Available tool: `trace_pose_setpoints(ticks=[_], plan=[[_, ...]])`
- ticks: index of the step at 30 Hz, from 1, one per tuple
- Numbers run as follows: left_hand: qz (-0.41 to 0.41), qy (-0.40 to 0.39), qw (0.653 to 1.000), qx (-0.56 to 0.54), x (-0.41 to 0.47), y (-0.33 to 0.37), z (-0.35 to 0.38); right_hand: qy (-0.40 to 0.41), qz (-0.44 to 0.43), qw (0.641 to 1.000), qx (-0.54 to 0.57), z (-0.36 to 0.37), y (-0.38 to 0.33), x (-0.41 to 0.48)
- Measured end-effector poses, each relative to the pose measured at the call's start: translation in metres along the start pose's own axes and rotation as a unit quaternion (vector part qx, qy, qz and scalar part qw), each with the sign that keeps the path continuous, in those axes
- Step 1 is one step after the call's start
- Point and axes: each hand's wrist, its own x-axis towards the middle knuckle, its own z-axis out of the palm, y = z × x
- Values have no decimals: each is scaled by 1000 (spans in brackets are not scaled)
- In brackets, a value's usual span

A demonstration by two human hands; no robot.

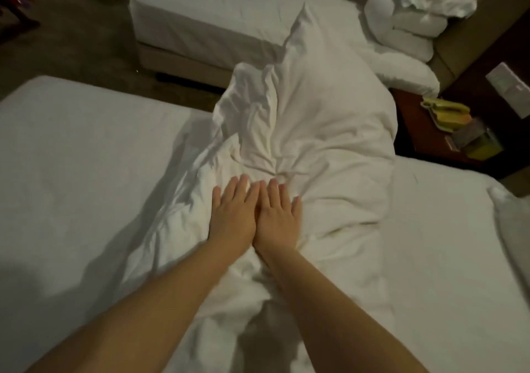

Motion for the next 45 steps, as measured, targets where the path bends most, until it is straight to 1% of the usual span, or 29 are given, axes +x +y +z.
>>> trace_pose_setpoints(ticks=[3, 7, 9, 10, 12, 14, 15, 17, 18, 21, 24, 27, 30, 31, 33, 34, 35, 36, 38, 40, 43, 44, 45], plan=[[32, 57, 997, -47, -67, 3, 9, 5, 18, 998, 52, -5, 0, -31], [65, 13, 997, -40, -166, -3, 29, -15, 34, 995, 96, 4, -10, -108], [73, -51, 995, -37, -206, -1, 33, -28, 51, 994, 94, 16, -18, -159], [78, -84, 993, -29, -222, -2, 35, -29, 62, 991, 112, 23, -22, -183], [83, -125, 989, 1, -242, -5, 34, -39, 84, 986, 137, 29, -27, -224], [93, -126, 988, 16, -257, -4, 25, -83, 79, 983, 143, 29, -27, -253], [108, -132, 984, 45, -263, -4, 20, -100, 64, 984, 131, 29, -26, -265], [126, -132, 979, 91, -275, -7, 16, -89, 51, 989, 110, 26, -23, -283], [128, -125, 981, 73, -284, -9, 12, -77, 59, 989, 108, 23, -23, -292], [111, -155, 981, 29, -324, -23, 17, -68, 84, 990, 94, 27, -20, -332], [99, -148, 984, 9, -368, -46, 24, -58, 77, 993, 70, 33, -4, -381], [76, -133, 988, 0, -396, -60, 30, -72, 79, 994, 34, 35, 24, -419], [43, -158, 986, 29, -418, -55, 17, -88, 77, 993, 23, 35, 37, -439], [45, -145, 987, 43, -422, -52, 15, -86, 69, 994, 26, 36, 36, -443], [61, -146, 986, 58, -433, -44, 17, -69, 51, 996, 34, 40, 34, -445], [79, -116, 987, 84, -435, -40, 18, -55, 44, 997, 40, 43, 34, -445], [91, -120, 983, 103, -435, -35, 19, -39, 36, 998, 46, 46, 36, -444], [106, -106, 982, 118, -435, -31, 24, -25, 28, 998, 53, 49, 41, -446], [143, -53, 981, 123, -431, -18, 37, 15, 26, 997, 69, 57, 58, -452], [191, -11, 973, 127, -425, -1, 37, 81, 36, 992, 89, 67, 80, -452], [262, 95, 952, 122, -410, 17, 48, 191, 62, 974, 106, 91, 109, -442], [283, 130, 943, 115, -405, 22, 53, 216, 67, 968, 110, 99, 116, -440], [307, 167, 930, 114, -402, 27, 58, 242, 56, 962, 111, 105, 122, -438]])
